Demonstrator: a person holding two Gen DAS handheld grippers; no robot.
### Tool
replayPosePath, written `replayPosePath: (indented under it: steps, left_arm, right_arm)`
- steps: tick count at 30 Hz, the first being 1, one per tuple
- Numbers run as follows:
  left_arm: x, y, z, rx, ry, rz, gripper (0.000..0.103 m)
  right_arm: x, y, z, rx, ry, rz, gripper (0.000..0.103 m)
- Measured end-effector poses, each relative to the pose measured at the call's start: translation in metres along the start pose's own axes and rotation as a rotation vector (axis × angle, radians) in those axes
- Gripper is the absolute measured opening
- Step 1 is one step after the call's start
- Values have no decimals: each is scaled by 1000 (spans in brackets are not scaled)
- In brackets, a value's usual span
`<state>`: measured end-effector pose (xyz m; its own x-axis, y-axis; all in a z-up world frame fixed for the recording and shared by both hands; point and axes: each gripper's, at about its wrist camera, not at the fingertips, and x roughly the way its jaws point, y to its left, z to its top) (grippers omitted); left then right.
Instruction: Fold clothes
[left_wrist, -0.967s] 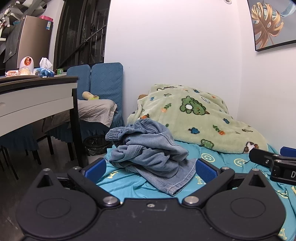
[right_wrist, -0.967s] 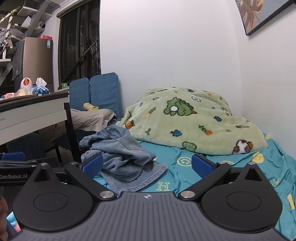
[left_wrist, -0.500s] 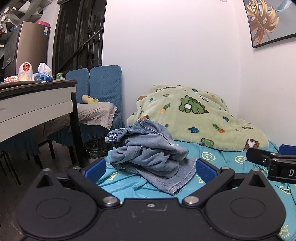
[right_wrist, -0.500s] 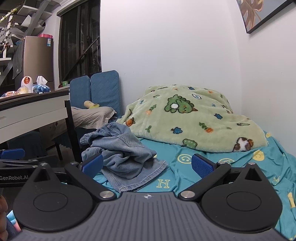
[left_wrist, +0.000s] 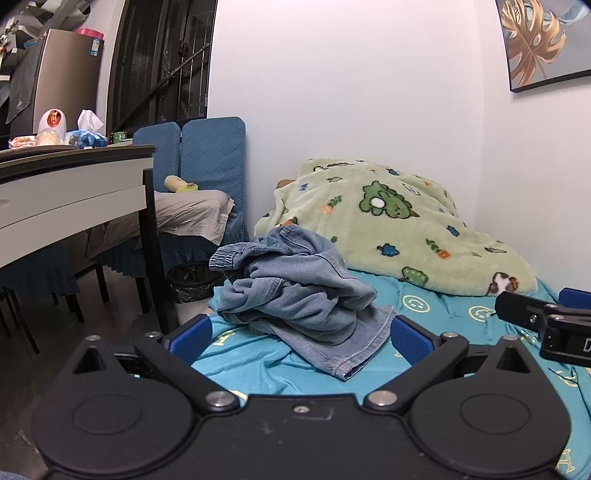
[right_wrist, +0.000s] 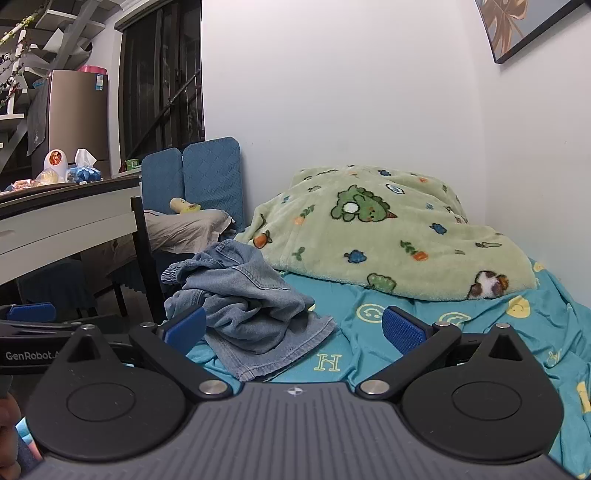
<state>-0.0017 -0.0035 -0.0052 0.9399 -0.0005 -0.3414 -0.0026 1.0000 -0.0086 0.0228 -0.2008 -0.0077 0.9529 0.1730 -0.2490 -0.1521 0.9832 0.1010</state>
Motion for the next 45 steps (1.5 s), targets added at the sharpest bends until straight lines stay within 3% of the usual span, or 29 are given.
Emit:
replayPosePath:
  steps: [35,41,45]
  left_arm:
    - [4,-4,-2,15,4,-19,103]
    - [23,-10,18,28,-1,-5,103]
    - [58,-10,40,22,17,-2,103]
  right_arm:
    - [1,-4,-5,12,3,-5,103]
    - [15,-16,-14,33,30,-47,103]
    - [23,-25,-19,64,49,-71,103]
